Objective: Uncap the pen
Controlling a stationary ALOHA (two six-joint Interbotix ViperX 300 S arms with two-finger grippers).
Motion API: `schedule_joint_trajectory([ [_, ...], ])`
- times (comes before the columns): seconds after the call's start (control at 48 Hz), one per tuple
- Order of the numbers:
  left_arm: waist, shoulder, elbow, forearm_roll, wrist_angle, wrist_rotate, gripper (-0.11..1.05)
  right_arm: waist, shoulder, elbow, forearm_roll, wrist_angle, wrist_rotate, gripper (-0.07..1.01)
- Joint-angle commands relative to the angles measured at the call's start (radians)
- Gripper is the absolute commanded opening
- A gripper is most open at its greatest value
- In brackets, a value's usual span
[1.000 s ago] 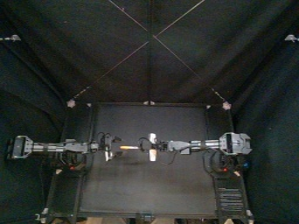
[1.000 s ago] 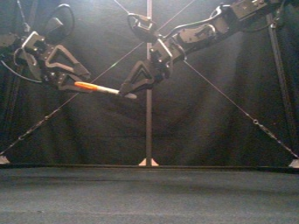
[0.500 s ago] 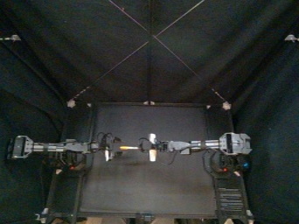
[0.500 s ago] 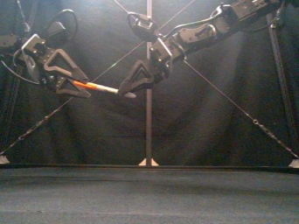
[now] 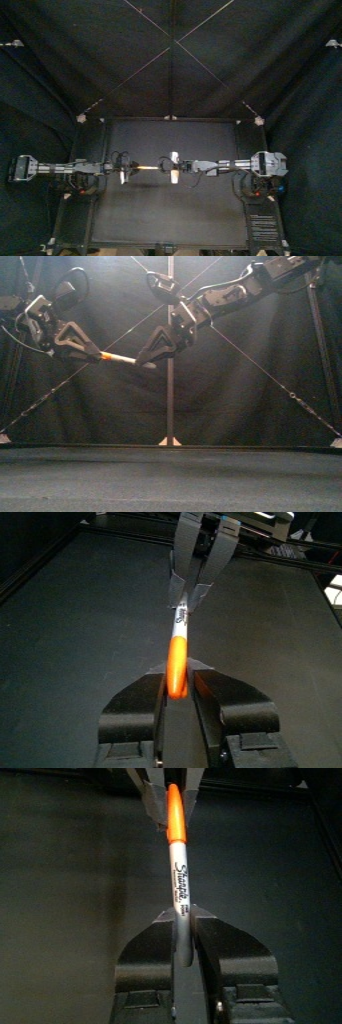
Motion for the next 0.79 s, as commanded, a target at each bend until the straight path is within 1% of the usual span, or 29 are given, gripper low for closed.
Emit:
schedule_joint_trajectory([
  [0.021,0.005,0.0,-0.028,-0.003,-0.008,-0.0015,0.51,0.003,-0.043,-0.006,0.0,-0.008,0.005,0.45],
  [0.188,0.005,0.0,-0.02,-0.003,-0.008,-0.0015,0.5,-0.002,-0.054,0.011,0.005,-0.008,0.005,0.45],
  [0.208,0.005,0.0,-0.02,-0.003,-0.008,-0.0031,0.5,-0.002,-0.055,0.014,0.005,-0.008,0.005,0.45],
  [0.25,0.003,0.0,-0.018,-0.003,-0.008,-0.0031,0.5,0.0,-0.06,0.02,0.005,-0.008,0.006,0.45],
  [0.271,0.005,0.0,-0.018,-0.003,-0.008,-0.0015,0.5,0.0,-0.061,0.023,0.006,-0.009,0.006,0.45],
  [0.312,0.003,-0.002,-0.018,-0.003,-0.008,-0.0031,0.5,0.0,-0.066,0.029,0.008,-0.009,0.006,0.45],
  [0.333,0.005,-0.002,-0.018,-0.003,-0.008,-0.0015,0.5,0.0,-0.069,0.032,0.009,-0.008,0.006,0.45],
  [0.458,0.005,-0.006,-0.015,-0.003,-0.008,-0.0015,0.5,-0.002,-0.086,0.051,0.018,-0.011,0.008,0.45],
  [0.583,0.005,-0.017,-0.006,-0.003,-0.008,-0.0031,0.5,-0.003,-0.104,0.075,0.028,-0.031,0.006,0.45],
  [0.604,0.005,-0.018,-0.005,-0.003,-0.006,-0.0046,0.5,-0.005,-0.109,0.083,0.029,-0.037,0.008,0.45],
  [0.792,0.003,-0.044,0.014,-0.003,-0.008,-0.0046,0.5,-0.014,-0.141,0.13,0.043,-0.087,0.008,0.45],
])
